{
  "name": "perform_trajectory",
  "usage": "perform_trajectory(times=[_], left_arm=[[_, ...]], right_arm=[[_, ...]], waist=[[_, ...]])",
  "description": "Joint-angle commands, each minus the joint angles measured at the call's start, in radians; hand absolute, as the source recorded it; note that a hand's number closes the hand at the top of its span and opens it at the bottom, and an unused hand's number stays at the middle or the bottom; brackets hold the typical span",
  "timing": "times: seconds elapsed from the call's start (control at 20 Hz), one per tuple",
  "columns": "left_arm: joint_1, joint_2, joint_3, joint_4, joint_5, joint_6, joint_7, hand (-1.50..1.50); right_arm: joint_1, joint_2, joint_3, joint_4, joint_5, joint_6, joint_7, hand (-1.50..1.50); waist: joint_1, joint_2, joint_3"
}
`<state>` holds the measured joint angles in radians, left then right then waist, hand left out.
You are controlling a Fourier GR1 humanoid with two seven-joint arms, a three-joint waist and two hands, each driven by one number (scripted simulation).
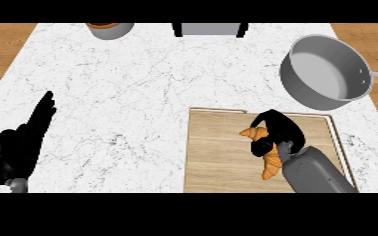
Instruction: Pick the croissant from the tray and place it in the pot
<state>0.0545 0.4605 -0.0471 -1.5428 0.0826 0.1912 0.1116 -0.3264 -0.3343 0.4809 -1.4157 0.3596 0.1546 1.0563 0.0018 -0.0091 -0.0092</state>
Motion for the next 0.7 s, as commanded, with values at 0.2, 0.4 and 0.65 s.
perform_trajectory(times=[0.2, 0.4, 0.65], left_arm=[[-0.016, 0.001, 0.054, 0.001, -0.016, -0.045, 0.017, 0.0], [-0.043, -0.058, 0.025, 0.066, -0.063, -0.026, -0.02, 0.0], [-0.019, -0.028, 0.052, 0.025, -0.027, -0.035, -0.007, 0.0]], right_arm=[[0.048, 0.048, -0.015, 0.019, 0.049, 0.045, 0.015, 1.5], [-0.01, 0.045, -0.014, 0.046, 0.069, 0.107, -0.096, 1.5], [0.04, -0.189, 0.175, -0.216, 0.133, 0.198, -0.547, 1.5]], waist=[[0.002, 0.008, 0.009], [0.002, 0.01, 0.009], [-0.007, 0.001, 0.012]])
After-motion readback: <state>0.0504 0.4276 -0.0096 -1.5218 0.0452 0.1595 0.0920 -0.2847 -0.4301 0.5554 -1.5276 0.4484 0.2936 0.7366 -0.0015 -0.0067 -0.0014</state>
